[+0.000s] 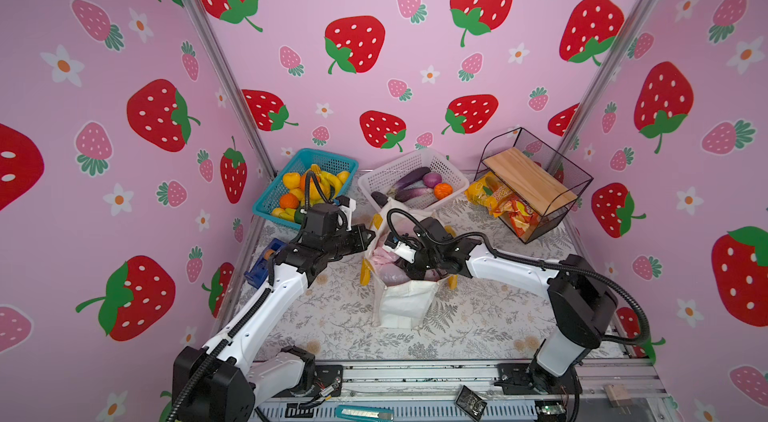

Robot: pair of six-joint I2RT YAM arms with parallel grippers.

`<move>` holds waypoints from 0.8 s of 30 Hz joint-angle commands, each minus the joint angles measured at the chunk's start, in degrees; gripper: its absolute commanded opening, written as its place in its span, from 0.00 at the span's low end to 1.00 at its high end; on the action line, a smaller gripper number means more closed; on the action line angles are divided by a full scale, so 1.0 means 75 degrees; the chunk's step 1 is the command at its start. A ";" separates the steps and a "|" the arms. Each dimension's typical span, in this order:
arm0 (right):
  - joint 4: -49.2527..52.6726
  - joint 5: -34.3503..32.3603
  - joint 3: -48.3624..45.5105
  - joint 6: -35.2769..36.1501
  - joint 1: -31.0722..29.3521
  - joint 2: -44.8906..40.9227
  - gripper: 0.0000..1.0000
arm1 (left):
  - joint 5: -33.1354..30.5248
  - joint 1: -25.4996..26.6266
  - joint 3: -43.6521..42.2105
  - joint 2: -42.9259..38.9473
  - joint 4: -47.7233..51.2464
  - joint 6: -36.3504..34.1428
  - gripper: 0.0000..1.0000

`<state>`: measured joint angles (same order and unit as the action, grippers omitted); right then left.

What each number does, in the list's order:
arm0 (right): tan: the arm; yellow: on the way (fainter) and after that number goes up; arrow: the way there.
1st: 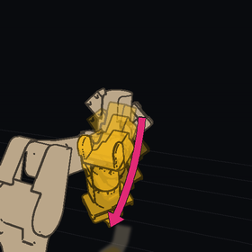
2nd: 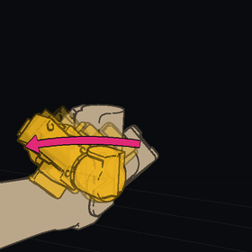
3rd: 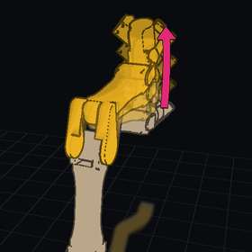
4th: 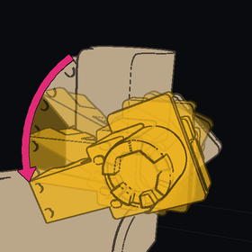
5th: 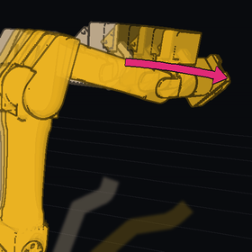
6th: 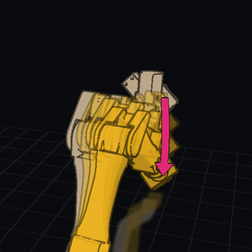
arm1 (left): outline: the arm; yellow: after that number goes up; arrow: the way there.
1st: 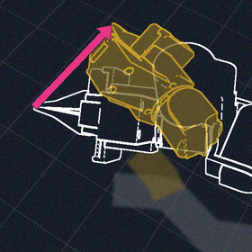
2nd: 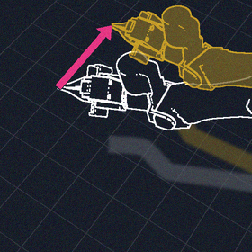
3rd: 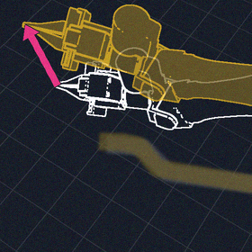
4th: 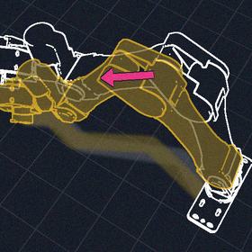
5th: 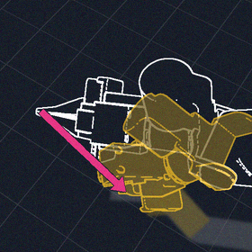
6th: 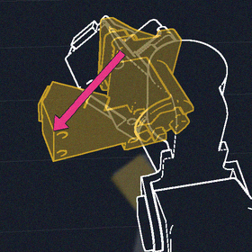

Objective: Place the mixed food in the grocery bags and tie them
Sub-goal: 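Lower the pink bag into the white tote and open the right gripper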

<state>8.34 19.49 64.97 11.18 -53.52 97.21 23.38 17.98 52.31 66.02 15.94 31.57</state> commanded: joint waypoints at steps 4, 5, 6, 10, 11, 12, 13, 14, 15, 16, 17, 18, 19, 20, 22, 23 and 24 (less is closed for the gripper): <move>0.0059 0.0125 -0.0094 -0.0158 0.0079 -0.1465 0.51 | -0.0107 -0.0035 -0.0094 -0.0072 -0.0219 -0.0001 0.00; 0.0015 0.0164 -0.0148 -0.0234 0.0118 -0.1684 0.51 | -0.0110 -0.0030 -0.0096 -0.0072 -0.0216 -0.0012 0.00; -0.0029 0.0177 -0.0211 -0.0331 0.0188 -0.1901 0.56 | -0.0105 -0.0027 -0.0099 -0.0065 -0.0216 -0.0025 0.00; -0.0120 -0.0004 -0.0519 -0.0721 0.0554 -0.2660 0.60 | -0.0105 -0.0033 -0.0115 -0.0095 -0.0192 -0.0059 0.00; -0.0107 -0.0198 -0.0581 -0.0850 0.0680 -0.2745 0.60 | -0.0105 -0.0034 -0.0123 -0.0113 -0.0193 -0.0047 0.00; -0.0051 -0.0405 -0.0612 -0.0953 0.0794 -0.2755 0.60 | -0.0106 -0.0030 -0.0125 -0.0127 -0.0190 -0.0051 0.00; 0.0053 -0.0685 -0.0606 -0.1062 0.0906 -0.2728 0.59 | -0.0112 -0.0030 -0.0141 -0.0145 -0.0192 -0.0054 0.00; 0.0202 -0.1014 -0.0573 -0.1153 0.0996 -0.2616 0.58 | -0.0110 -0.0030 -0.0143 -0.0163 -0.0192 -0.0057 0.00; 0.0364 -0.1313 -0.0503 -0.1185 0.1016 -0.2482 0.56 | -0.0100 -0.0033 -0.0143 -0.0177 -0.0189 -0.0050 0.00; 0.0545 -0.1577 -0.0384 -0.1208 0.1017 -0.2285 0.53 | -0.0083 -0.0031 -0.0143 -0.0178 -0.0192 -0.0050 0.00; 0.0687 -0.1759 -0.0279 -0.1219 0.1001 -0.2082 0.51 | -0.0069 -0.0033 -0.0136 -0.0172 -0.0192 -0.0056 0.00; 0.0755 -0.1758 -0.0230 -0.1249 0.0969 -0.1898 0.46 | -0.0047 -0.0031 -0.0129 -0.0166 -0.0193 -0.0050 0.00; 0.0719 -0.1624 -0.0203 -0.1278 0.0905 -0.1725 0.41 | -0.0014 -0.0027 -0.0129 -0.0145 -0.0210 -0.0038 0.00; 0.0621 -0.1483 -0.0190 -0.1307 0.0822 -0.1569 0.38 | 0.0008 -0.0030 -0.0131 -0.0123 -0.0216 -0.0038 0.00; 0.0329 -0.1164 -0.0186 -0.1427 0.0633 -0.1201 0.30 | 0.0100 -0.0022 -0.0136 -0.0058 -0.0248 -0.0026 0.00; 0.0212 -0.1044 -0.0161 -0.1485 0.0534 -0.1027 0.26 | 0.0123 -0.0026 -0.0133 -0.0033 -0.0257 -0.0026 0.00; 0.0069 -0.0885 -0.0124 -0.1533 0.0440 -0.0804 0.23 | 0.0155 -0.0025 -0.0152 -0.0004 -0.0271 -0.0026 0.00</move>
<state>9.96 10.09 62.41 1.19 -48.16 88.88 23.22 17.98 51.99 65.91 15.20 31.53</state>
